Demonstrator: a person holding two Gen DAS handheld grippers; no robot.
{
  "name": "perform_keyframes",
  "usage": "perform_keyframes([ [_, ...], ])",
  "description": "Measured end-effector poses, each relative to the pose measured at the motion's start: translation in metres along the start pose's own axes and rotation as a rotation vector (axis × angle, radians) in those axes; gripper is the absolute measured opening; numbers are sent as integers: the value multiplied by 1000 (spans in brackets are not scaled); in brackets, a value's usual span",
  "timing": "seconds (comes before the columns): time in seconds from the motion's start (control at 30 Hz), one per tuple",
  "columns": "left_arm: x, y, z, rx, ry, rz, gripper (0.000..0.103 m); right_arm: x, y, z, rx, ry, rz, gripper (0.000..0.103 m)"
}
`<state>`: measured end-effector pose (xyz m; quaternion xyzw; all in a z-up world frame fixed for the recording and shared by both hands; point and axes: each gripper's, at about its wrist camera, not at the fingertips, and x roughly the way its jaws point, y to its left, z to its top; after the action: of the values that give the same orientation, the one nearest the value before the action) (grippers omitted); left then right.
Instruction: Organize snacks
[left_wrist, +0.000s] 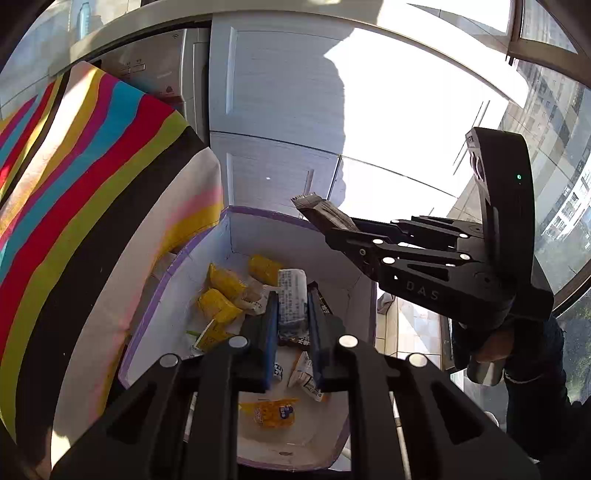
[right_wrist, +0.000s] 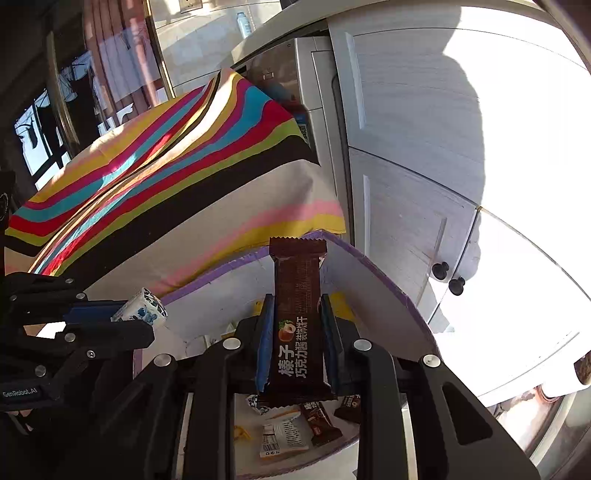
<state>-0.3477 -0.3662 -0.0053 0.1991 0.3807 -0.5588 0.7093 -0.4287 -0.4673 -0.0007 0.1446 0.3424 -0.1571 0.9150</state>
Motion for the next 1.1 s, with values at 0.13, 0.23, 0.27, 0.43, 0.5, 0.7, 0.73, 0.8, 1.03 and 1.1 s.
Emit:
perform_keyframes([
  [0.13,4,12,-7,-29,2,33,16,10,13,0,-8,17,16,30],
  [0.23,-6,21,-8,-30,-35,103,66,13,16,3,19,22,10,68],
  [0.27,-14,24,-8,-40,-71,134,80,11,17,5,31,9,12,86],
  [0.43,-76,34,3,-41,-284,212,101,-18,20,19,54,-106,48,87],
  [0.5,-100,37,7,-48,-355,243,101,-32,20,26,74,-147,34,87],
  [0.7,-158,38,21,-87,-456,383,101,-74,25,40,114,-267,-30,90],
  [0.73,-162,39,23,-93,-451,405,101,-77,29,41,101,-273,-53,98],
  [0.8,-165,41,22,-94,-438,435,101,-75,33,41,82,-249,-99,98],
  [1.03,-100,55,8,-105,-166,348,101,-24,32,18,132,-37,-128,98],
  [1.1,-76,59,-1,-121,-83,319,101,-8,32,9,132,25,-163,98],
])
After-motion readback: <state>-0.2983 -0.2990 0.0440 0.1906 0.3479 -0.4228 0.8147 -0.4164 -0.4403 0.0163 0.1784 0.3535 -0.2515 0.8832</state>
